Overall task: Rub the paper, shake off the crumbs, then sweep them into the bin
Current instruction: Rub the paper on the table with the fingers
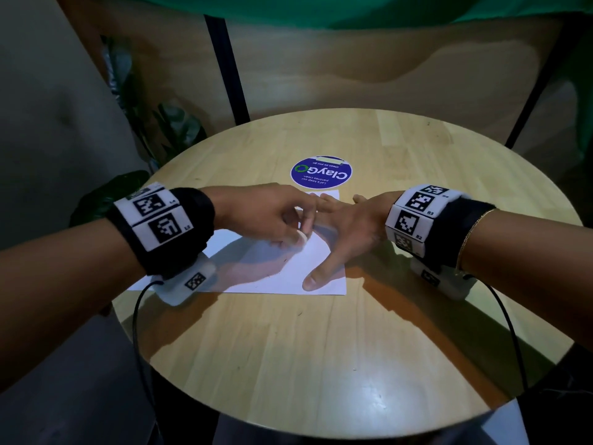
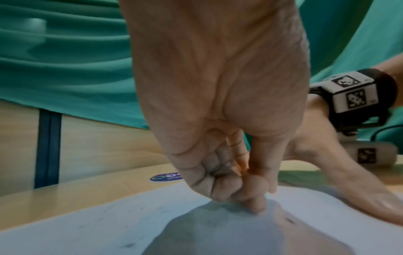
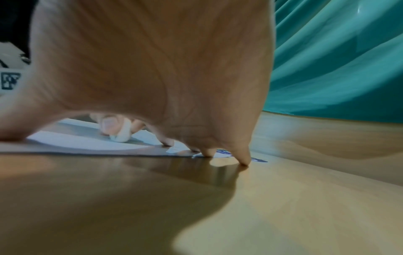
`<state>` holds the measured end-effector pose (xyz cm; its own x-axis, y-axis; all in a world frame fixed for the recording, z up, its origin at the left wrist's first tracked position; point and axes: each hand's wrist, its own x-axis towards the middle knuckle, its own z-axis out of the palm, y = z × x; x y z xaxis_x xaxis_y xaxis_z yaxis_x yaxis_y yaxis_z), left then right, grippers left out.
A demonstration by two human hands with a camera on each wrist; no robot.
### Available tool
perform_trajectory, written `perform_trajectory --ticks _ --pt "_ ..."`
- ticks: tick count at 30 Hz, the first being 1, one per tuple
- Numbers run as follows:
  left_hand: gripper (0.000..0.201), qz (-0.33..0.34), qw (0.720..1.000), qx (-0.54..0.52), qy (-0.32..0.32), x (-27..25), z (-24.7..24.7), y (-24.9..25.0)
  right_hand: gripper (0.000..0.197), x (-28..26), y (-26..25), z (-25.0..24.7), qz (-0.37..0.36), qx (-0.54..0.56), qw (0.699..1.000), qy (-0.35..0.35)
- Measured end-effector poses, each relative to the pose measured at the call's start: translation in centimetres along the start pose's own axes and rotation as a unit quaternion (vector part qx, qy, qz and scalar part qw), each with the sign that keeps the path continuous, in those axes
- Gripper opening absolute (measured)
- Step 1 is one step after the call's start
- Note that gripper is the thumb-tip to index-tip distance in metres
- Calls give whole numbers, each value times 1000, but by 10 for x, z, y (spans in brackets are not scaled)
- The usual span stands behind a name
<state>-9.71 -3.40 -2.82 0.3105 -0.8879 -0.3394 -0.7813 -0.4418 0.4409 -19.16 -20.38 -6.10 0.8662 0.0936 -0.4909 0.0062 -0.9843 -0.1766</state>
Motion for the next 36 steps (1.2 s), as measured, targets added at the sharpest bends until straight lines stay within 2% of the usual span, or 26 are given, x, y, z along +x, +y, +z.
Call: perform_trajectory --ticks 1,4,5,8,9,13,14,17,18,21,22,23,26,27,28,31,32,35,36 --pt "9 4 1000 0 -2 -1 2 0 123 0 -1 0 -1 1 1000 0" --pt "13 16 995 -31 -94 -5 6 4 117 -3 -3 -1 11 6 1000 -8" --pt "14 12 995 -33 -96 -4 4 2 117 -4 -3 -1 13 8 1000 -8" --pt "9 -1 1000 12 5 -2 -3 -7 120 -3 -2 -1 7 -2 1000 -2" --pt "9 1 1000 17 15 -2 -2 -8 120 -3 -2 -1 6 -4 1000 -1" --pt "12 5 993 -29 -111 -9 3 -2 128 -2 -3 0 16 -3 1000 -8" --pt "11 1 995 -19 -97 -8 -1 -5 128 -3 -3 -1 17 -6 1000 -9" --pt "11 -19 999 33 23 -3 -9 -18 125 -6 -5 -3 15 -14 1000 -5" --pt "11 -20 999 26 21 -2 -8 -20 125 -7 -5 -3 16 -18 1000 -6" --pt "12 -11 994 -44 -95 -4 -5 -13 122 -7 -6 -3 19 -6 1000 -12" --pt "13 -14 993 -46 -105 -3 -7 -13 122 -7 -6 -3 19 -4 1000 -12" --pt "12 -21 996 -27 -81 1 -10 -16 123 -7 -6 -3 18 -6 1000 -10" --pt "9 -46 995 55 62 9 -18 -26 128 -8 -6 -4 16 -15 1000 -9" --pt "10 -48 995 51 69 9 -16 -26 128 -8 -6 -4 17 -17 1000 -11" --pt "10 -41 998 27 47 10 -14 -24 127 -8 -6 -4 16 -17 1000 -11" --pt "11 -23 997 -40 -61 6 -11 -15 126 -8 -6 -3 14 -14 1000 -13" --pt "12 -28 997 -35 -59 7 -13 -16 127 -8 -5 -4 14 -13 1000 -14" --pt "11 -54 997 20 42 11 -18 -24 129 -8 -6 -4 15 -18 1000 -14" --pt "11 -54 997 16 55 12 -16 -24 129 -7 -6 -4 16 -21 1000 -14"
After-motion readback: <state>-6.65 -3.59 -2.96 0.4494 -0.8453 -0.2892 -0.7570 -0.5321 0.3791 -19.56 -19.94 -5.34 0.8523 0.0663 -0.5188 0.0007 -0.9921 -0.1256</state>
